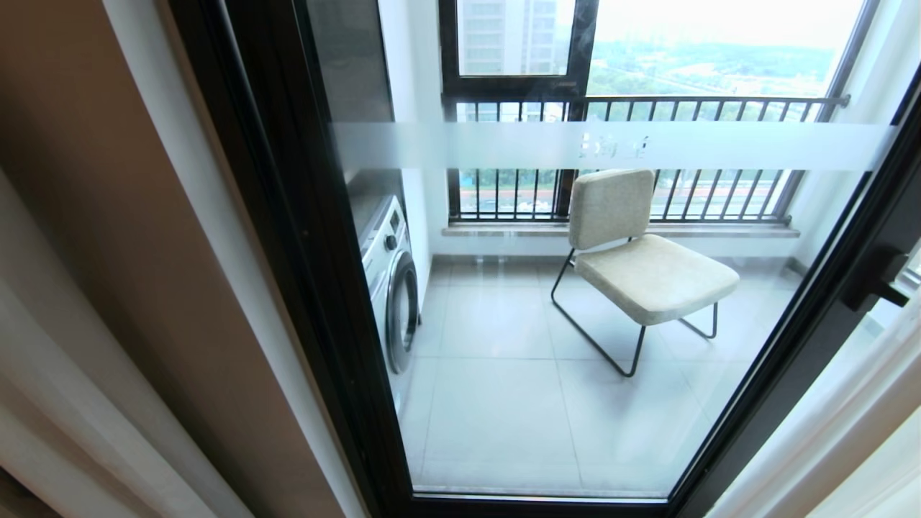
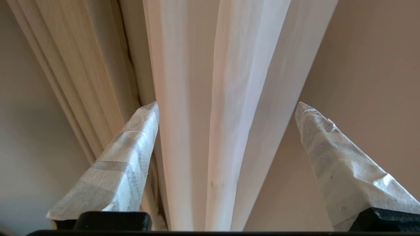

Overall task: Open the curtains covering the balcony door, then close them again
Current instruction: Close the inner curtains on both sides

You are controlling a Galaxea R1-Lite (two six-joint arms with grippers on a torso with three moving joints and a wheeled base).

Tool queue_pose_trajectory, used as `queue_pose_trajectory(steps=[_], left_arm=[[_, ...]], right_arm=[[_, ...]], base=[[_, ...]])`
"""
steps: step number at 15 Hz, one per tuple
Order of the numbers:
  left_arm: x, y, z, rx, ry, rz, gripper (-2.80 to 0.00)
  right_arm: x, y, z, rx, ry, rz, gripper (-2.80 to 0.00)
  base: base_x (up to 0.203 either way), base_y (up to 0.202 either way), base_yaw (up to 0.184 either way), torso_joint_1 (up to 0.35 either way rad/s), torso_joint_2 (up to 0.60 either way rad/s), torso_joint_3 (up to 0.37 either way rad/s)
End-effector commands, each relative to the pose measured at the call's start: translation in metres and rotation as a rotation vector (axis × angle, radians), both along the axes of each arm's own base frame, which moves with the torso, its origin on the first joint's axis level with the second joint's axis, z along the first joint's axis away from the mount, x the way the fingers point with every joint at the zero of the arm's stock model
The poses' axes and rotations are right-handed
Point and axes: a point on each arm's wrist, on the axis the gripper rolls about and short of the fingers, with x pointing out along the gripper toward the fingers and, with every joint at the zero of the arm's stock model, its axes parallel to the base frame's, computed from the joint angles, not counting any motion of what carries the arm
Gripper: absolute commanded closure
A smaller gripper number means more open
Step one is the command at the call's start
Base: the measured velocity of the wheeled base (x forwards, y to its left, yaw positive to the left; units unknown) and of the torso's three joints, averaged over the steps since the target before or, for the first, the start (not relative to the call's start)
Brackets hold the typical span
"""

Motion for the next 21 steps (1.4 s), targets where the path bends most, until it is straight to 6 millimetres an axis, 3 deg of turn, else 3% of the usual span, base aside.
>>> queue_pose_trajectory(steps=[1,7,18,19,21], left_arm=[[0.023,0.019,-0.006,0.005,-0.010,0.016,-2.80],[0.067,0.062,-0.009,0.033,-0.062,-0.059,-2.80],[0.110,0.094,-0.014,0.083,-0.204,-0.238,-2.80],[0.114,0.097,-0.016,0.096,-0.217,-0.240,0.00],[0.119,0.101,-0.017,0.113,-0.234,-0.242,0.00]], right_arm=[[0.000,0.000,0.000,-0.001,-0.001,0.001,0.00],[0.000,0.000,0.000,-0.001,-0.001,0.001,0.00],[0.000,0.000,0.000,-0.001,-0.001,0.001,0.00],[0.000,0.000,0.000,-0.001,-0.001,0.001,0.00],[0.000,0.000,0.000,-0.001,-0.001,0.001,0.00]], base=[[0.000,0.000,0.000,0.000,0.00,0.000],[0.000,0.000,0.000,0.000,0.00,0.000],[0.000,0.000,0.000,0.000,0.00,0.000],[0.000,0.000,0.000,0.000,0.00,0.000],[0.000,0.000,0.000,0.000,0.00,0.000]])
